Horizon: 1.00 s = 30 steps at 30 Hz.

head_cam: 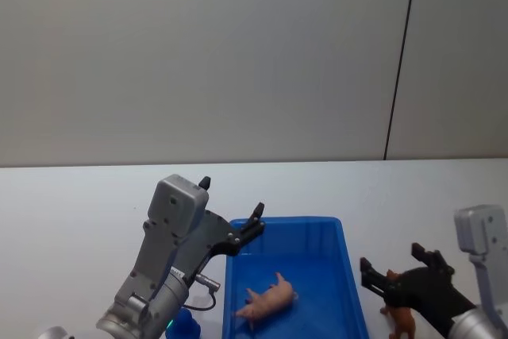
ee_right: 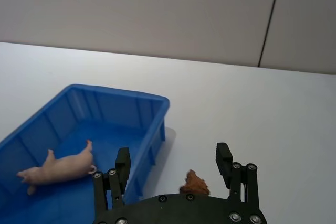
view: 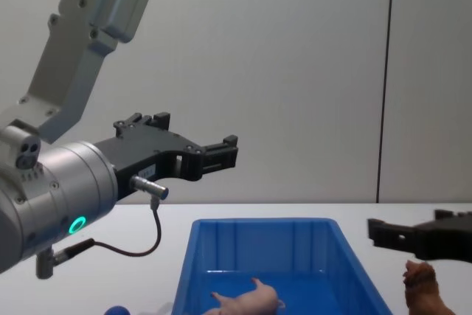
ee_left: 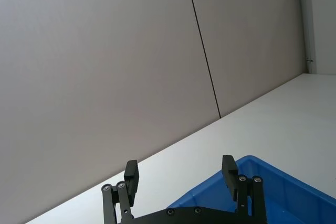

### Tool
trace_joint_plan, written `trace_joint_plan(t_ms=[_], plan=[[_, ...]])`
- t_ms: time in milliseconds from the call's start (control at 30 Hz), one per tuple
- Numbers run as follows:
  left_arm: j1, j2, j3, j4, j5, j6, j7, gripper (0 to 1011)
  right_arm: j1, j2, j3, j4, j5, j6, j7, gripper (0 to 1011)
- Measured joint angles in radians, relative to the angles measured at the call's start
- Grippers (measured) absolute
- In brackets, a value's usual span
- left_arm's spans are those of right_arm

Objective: Pick up the two dolls from the table and place them into the box.

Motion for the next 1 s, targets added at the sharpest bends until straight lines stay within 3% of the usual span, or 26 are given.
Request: trace_joint_plan(t_ms=[333, 867, 1000], plan=[[0.000, 0.000, 0.000, 0.000, 0.000, 0.000, 0.000, 1001, -0.043, 0.017, 0.008, -0.025, 0.001, 0.026, -0.054, 1001], [0.000, 0.000, 0.000, 0.000, 0.000, 0.000, 0.000, 1001, -0.068, 0.013, 0.001, 0.006, 0.004, 0.070, -0.063, 1001], [0.000, 0.000, 0.000, 0.000, 0.000, 0.000, 0.000, 1001, -0.070, 0.010, 0.000, 0.018, 0.006, 0.082, -0.061, 925]])
